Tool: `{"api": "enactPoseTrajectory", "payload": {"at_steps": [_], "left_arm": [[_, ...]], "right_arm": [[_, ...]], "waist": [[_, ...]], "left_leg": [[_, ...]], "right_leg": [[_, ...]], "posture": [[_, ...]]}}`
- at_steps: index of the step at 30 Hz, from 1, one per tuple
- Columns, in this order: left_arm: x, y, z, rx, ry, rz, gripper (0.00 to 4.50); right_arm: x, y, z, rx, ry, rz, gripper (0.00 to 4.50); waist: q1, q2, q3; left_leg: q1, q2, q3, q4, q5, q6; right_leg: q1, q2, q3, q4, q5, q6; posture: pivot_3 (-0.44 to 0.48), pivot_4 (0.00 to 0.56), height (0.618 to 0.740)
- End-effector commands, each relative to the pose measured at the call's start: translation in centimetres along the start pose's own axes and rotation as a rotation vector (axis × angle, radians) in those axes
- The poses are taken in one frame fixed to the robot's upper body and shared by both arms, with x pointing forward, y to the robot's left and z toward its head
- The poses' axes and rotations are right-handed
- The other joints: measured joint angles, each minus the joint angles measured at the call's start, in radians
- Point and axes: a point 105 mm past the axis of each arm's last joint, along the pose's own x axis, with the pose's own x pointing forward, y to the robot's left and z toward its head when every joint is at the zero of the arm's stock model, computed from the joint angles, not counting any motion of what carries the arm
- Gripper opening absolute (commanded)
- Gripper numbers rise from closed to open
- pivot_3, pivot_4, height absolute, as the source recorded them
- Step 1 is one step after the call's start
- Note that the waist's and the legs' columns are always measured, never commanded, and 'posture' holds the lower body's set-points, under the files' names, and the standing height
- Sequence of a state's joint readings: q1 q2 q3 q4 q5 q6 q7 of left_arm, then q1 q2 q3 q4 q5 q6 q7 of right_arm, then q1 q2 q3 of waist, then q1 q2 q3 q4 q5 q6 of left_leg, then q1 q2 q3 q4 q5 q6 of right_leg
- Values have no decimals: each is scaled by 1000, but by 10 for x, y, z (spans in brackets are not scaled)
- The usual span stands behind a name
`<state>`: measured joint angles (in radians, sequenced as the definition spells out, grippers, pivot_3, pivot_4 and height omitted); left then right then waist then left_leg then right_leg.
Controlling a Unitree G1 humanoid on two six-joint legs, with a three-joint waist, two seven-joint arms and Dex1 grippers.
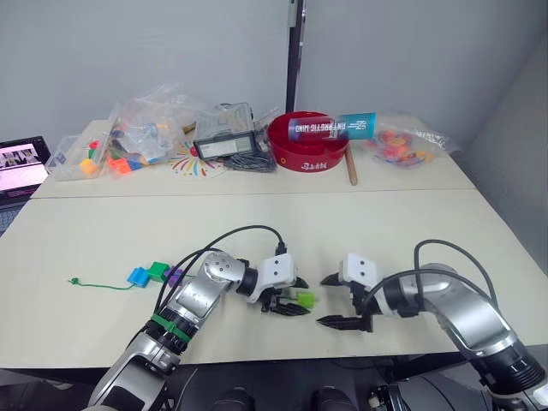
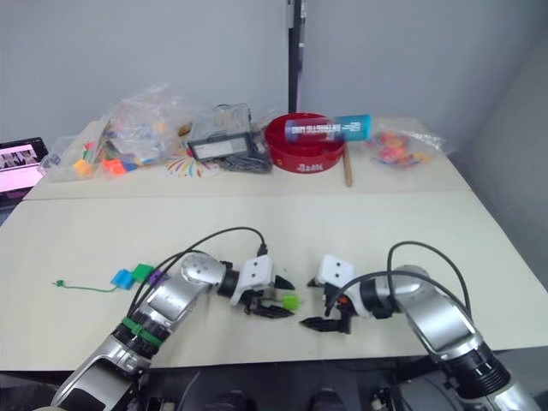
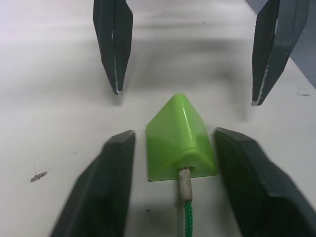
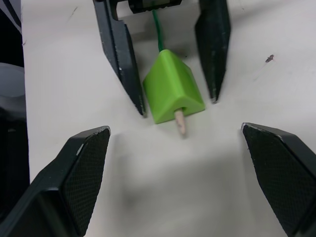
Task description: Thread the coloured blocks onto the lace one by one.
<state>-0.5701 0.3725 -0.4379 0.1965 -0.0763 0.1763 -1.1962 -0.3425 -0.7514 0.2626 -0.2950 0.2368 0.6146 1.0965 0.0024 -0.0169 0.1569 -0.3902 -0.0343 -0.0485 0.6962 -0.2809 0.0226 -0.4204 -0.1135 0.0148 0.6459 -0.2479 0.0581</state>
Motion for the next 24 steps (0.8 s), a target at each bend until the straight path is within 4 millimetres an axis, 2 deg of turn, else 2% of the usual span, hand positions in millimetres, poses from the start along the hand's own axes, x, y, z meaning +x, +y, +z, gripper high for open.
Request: {"api": "enactPoseTrajectory", "payload": {"at_steps": [1,9,10,11,17,22,23,24], "left_arm": [[1,-7,-7,-6,28,-35,1382],[-1,-7,-7,8,36,-43,1357],[-1,-7,-7,8,37,-41,1357],[-2,-6,-7,8,38,-41,1357],[-3,-6,-8,10,42,-40,1356],[-4,-4,-9,8,49,-31,1356],[-5,-4,-10,7,51,-29,1356],[-5,-3,-10,7,53,-27,1356]], "right_arm": [[1,-4,6,-38,-12,-10,4500],[8,-9,0,-36,7,-11,4500],[8,-10,-2,-35,10,-10,4108],[8,-10,-4,-38,20,-8,3983],[8,-9,-10,-37,34,6,1950],[9,-6,-6,-46,18,19,264],[10,-6,-6,-49,16,22,4],[10,-5,-5,-51,16,25,0]], "waist": [[0,0,0],[-5,0,0],[-5,0,0],[-6,0,0],[-6,0,0],[-7,0,0],[-8,0,0],[-8,0,0]], "left_leg": [[0,0,0,0,0,0],[0,0,0,0,0,0],[1,0,0,0,0,0],[1,0,0,0,0,0],[1,0,0,0,0,0],[1,0,0,0,0,0],[1,0,0,0,0,0],[1,0,0,0,0,0]], "right_leg": [[0,0,0,0,0,0],[0,0,0,0,0,0],[0,0,0,0,0,0],[0,0,0,0,0,0],[0,0,0,0,0,0],[1,0,0,0,0,0],[1,0,0,0,0,0],[1,0,0,0,0,0]], "posture": [[0,150,740],[0,150,740],[0,150,740],[0,150,740],[0,150,740],[0,150,740],[0,150,740],[0,150,740]]}}
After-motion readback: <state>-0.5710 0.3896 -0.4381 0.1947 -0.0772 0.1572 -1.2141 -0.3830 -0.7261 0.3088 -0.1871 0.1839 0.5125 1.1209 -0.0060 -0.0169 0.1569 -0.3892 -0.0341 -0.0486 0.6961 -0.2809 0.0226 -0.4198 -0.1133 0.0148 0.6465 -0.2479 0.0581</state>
